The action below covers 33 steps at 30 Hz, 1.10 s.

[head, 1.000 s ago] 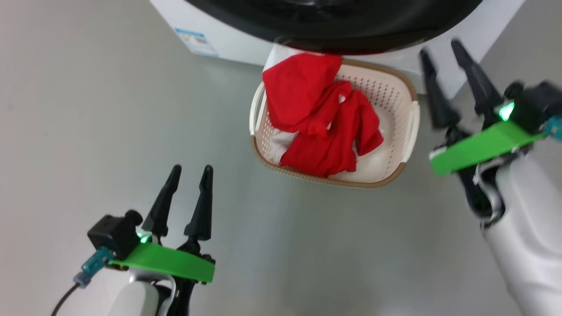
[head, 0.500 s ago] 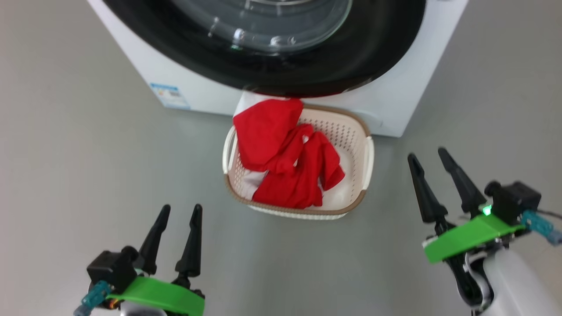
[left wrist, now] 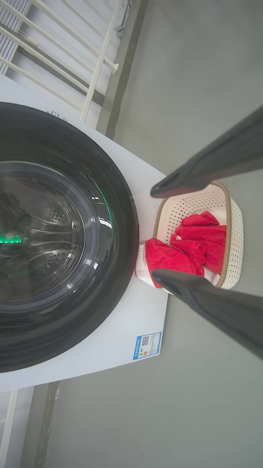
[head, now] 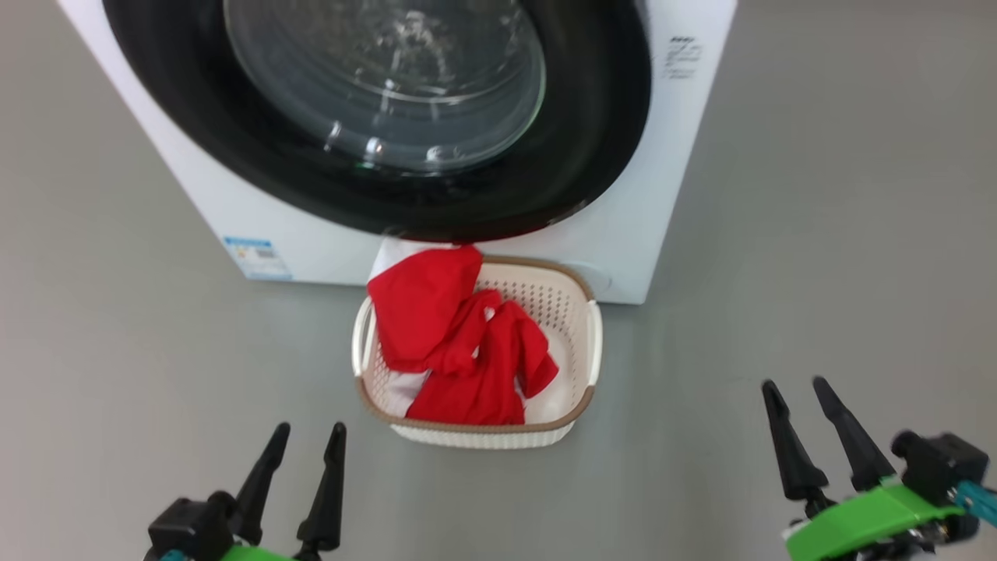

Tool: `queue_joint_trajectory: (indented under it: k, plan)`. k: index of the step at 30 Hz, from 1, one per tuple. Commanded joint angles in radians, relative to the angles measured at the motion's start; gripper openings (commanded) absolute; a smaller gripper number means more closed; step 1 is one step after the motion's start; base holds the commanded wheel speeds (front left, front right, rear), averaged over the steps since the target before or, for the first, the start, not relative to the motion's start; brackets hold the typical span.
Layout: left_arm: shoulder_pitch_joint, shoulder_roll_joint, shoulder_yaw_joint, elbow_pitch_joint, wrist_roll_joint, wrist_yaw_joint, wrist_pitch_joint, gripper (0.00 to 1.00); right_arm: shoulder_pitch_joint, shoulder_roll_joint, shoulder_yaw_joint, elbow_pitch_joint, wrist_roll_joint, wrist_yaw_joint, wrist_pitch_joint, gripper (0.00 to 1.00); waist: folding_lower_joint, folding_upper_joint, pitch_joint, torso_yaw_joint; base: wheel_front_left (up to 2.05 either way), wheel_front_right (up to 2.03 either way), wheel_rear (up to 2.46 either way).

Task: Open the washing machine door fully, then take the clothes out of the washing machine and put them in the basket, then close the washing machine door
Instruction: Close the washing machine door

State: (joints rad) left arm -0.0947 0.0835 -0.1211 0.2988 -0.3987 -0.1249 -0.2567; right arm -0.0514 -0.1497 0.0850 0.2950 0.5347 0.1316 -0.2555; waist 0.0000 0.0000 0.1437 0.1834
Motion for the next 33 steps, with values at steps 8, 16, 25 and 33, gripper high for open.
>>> queue_joint_trajectory:
  k: [8, 16, 25, 33]
  plan:
    - [0.049, 0.031, 0.051, -0.036, 0.032, -0.006, -0.005, 1.0, 0.089, 0.008, -0.037, -0.044, -0.01, -0.001, -0.006, 1.0, 0.0, 0.0, -0.069, -0.073, 0.0, 0.0, 0.0]
    - [0.104, 0.032, 0.087, -0.051, 0.059, -0.006, -0.005, 1.0, 0.162, 0.015, -0.093, -0.067, -0.011, -0.001, -0.006, 1.0, 0.0, 0.0, -0.112, -0.098, 0.0, 0.0, 0.0]
    - [0.161, 0.031, 0.119, -0.086, 0.069, -0.006, -0.005, 1.0, 0.226, 0.015, -0.135, -0.088, -0.01, -0.001, -0.006, 1.0, 0.0, 0.0, -0.155, -0.099, 0.0, 0.0, 0.0]
    - [0.179, 0.027, 0.139, -0.105, 0.069, -0.006, -0.005, 1.0, 0.254, 0.03, -0.147, -0.094, -0.012, -0.001, -0.006, 1.0, 0.0, 0.0, -0.168, -0.09, 0.0, 0.0, 0.0]
